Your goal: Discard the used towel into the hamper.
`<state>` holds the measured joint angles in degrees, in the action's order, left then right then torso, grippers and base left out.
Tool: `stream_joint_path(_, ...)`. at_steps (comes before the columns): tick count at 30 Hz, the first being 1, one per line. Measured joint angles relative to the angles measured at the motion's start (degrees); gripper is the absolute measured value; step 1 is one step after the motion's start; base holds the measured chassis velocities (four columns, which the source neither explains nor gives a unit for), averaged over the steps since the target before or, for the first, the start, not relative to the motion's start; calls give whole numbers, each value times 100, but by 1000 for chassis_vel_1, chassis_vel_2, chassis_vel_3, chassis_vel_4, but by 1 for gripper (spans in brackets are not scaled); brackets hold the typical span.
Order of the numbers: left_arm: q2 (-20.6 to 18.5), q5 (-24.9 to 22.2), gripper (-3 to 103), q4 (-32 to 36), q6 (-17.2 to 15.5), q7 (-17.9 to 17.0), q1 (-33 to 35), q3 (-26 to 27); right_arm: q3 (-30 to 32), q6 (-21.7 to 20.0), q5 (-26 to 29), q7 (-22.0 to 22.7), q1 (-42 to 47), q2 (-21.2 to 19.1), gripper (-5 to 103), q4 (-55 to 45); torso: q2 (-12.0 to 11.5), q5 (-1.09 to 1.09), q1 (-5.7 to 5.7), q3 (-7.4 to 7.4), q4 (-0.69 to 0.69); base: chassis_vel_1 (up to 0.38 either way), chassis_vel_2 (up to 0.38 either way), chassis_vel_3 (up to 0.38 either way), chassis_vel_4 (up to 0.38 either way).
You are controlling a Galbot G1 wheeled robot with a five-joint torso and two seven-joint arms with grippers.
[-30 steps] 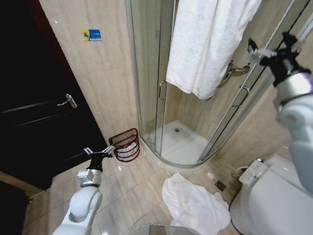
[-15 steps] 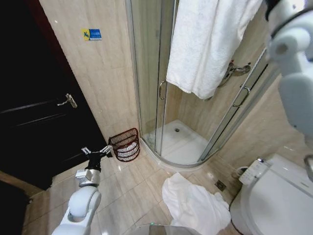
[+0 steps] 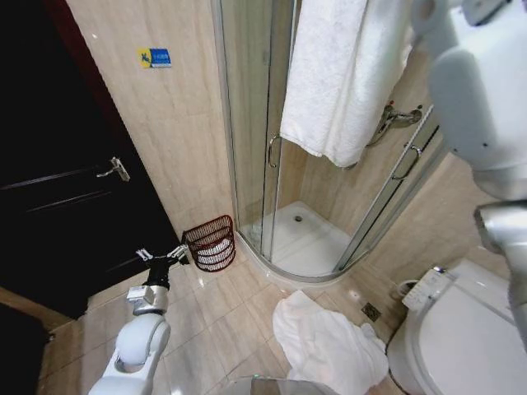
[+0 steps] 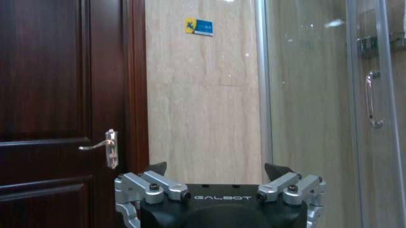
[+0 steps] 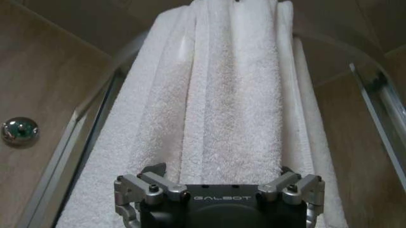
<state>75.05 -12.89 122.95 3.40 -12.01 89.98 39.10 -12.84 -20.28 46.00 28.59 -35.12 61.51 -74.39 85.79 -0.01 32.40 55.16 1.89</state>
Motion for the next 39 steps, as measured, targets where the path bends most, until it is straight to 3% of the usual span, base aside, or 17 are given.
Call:
stream_joint_path(7,-1,-29,100,-36,107,18,58,102,-16,-62,128,92,-44,74,100,154,-1,1,-1,-1,0,0,0,0,0)
stream_joint_path(14,-5,-41,100,-97,176,31,67,134,-17,-49,244,94,-2,8,71,164,-2,1,-2,-2,-1,0,0,0,0)
stream_joint_path(16,-5,-43,100,-101,180,31,67,135,-16,-47,255,94,5,2,71,172,-2,1,-2,-2,0,0,0,0,0)
stream_joint_path(19,-7,-51,100,-129,199,32,52,142,14,-39,261,83,33,5,54,205,-3,1,-2,-2,0,0,0,0,0)
stream_joint_path(26,-25,-75,100,-193,302,-17,-20,219,110,-38,254,67,96,30,33,241,-4,1,-2,-2,0,0,0,0,0)
stream_joint_path(30,-39,-130,100,-197,307,-15,-13,255,127,-34,255,59,160,16,12,212,-4,0,-3,-3,0,0,0,0,0)
stream_joint_path(32,-41,-136,100,-197,312,-14,-12,257,128,-32,257,62,185,2,12,183,-4,0,-3,-3,0,0,0,0,0)
stream_joint_path(34,-42,-159,100,-198,332,-12,-8,267,133,-23,304,108,296,-81,3,26,-4,0,-3,-3,0,0,0,0,0)
stream_joint_path(39,-49,-185,100,-215,351,-1,-1,275,134,-24,419,199,447,-217,2,-252,-4,1,-3,-4,-1,0,0,0,0)
